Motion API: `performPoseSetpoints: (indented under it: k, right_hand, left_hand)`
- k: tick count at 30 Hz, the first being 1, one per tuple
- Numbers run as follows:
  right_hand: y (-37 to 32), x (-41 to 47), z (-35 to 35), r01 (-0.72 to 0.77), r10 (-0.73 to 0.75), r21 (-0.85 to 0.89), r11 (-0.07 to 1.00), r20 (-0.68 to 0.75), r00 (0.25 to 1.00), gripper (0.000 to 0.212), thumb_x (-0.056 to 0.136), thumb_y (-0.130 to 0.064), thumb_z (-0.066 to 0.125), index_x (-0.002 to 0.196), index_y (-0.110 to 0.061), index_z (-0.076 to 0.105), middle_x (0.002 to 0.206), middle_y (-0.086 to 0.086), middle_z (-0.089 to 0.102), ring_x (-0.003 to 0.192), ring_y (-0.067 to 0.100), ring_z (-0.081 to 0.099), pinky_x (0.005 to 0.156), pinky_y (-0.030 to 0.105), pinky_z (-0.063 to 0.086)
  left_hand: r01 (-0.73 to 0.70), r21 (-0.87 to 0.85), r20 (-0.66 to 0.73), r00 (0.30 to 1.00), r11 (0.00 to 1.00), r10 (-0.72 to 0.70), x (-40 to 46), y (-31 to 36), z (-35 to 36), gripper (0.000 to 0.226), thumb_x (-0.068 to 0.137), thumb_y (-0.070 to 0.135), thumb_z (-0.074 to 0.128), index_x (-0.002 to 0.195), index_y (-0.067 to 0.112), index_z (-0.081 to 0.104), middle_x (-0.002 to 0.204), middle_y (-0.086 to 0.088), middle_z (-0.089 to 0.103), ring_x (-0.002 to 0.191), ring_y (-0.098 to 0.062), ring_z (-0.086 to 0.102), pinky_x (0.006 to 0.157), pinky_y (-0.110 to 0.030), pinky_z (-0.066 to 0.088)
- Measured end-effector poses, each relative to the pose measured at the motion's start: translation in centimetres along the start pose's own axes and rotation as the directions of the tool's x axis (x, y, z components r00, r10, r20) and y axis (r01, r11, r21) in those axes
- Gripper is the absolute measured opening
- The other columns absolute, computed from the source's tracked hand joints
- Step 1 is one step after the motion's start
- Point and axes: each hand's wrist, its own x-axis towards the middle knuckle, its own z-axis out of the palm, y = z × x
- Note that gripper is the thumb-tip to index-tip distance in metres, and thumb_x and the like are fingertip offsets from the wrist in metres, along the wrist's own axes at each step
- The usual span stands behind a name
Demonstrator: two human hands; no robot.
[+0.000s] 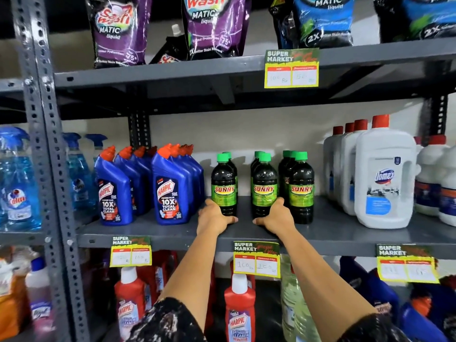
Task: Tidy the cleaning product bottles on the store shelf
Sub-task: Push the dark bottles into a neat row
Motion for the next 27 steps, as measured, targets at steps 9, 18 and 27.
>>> performPoseSetpoints:
  k: [9, 18, 27]
  right_hand:
    - [-0.2, -0.2, -0.3, -0.023, 0.023, 0.024, 0.999, 0.023, 0.999, 0.082, 0.067, -0.029, 0.085, 0.124, -0.001, 0.034, 0.117, 0.019, 0.062, 0.109, 0.036, 0.06, 0.087, 0.041, 0.052]
    - [4.6, -0.1, -5.8, -0.088, 0.083, -0.113, 0.99, -0.046, 0.996, 0.054, 0.071, -0.037, 0.08, 0.104, 0.001, 0.06, 0.113, 0.018, 0.067, 0.105, 0.033, 0.063, 0.083, 0.033, 0.049]
    - [6.6, 1.9, -7.4, -0.003, 0.005, 0.147, 0.989, -0.01, 1.0, 0.093, 0.057, -0.03, 0.09, 0.126, -0.005, 0.035, 0.127, 0.015, 0.059, 0.121, 0.032, 0.054, 0.097, 0.038, 0.046]
  left_hand:
    - [-0.012, 0.015, 0.016, 1.0, 1.0, 0.012, -0.3, 0.4, 0.1, 0.095, 0.062, 0.048, 0.084, 0.129, 0.004, 0.032, 0.132, -0.019, 0.052, 0.125, -0.034, 0.045, 0.1, -0.044, 0.045]
    - [-0.573, 0.0, -0.329, 0.774, 0.82, 0.541, -4.6, 3.1, 0.1, 0.025, 0.087, 0.03, 0.064, 0.083, 0.014, 0.046, 0.076, 0.002, 0.048, 0.068, -0.015, 0.047, 0.063, -0.03, 0.039]
    - [-0.016, -0.243, 0.214, 0.974, 0.97, 0.069, -3.7, 8.2, 4.3, 0.09, 0.072, 0.027, 0.082, 0.14, -0.001, 0.03, 0.142, -0.017, 0.048, 0.131, -0.031, 0.047, 0.104, -0.036, 0.04]
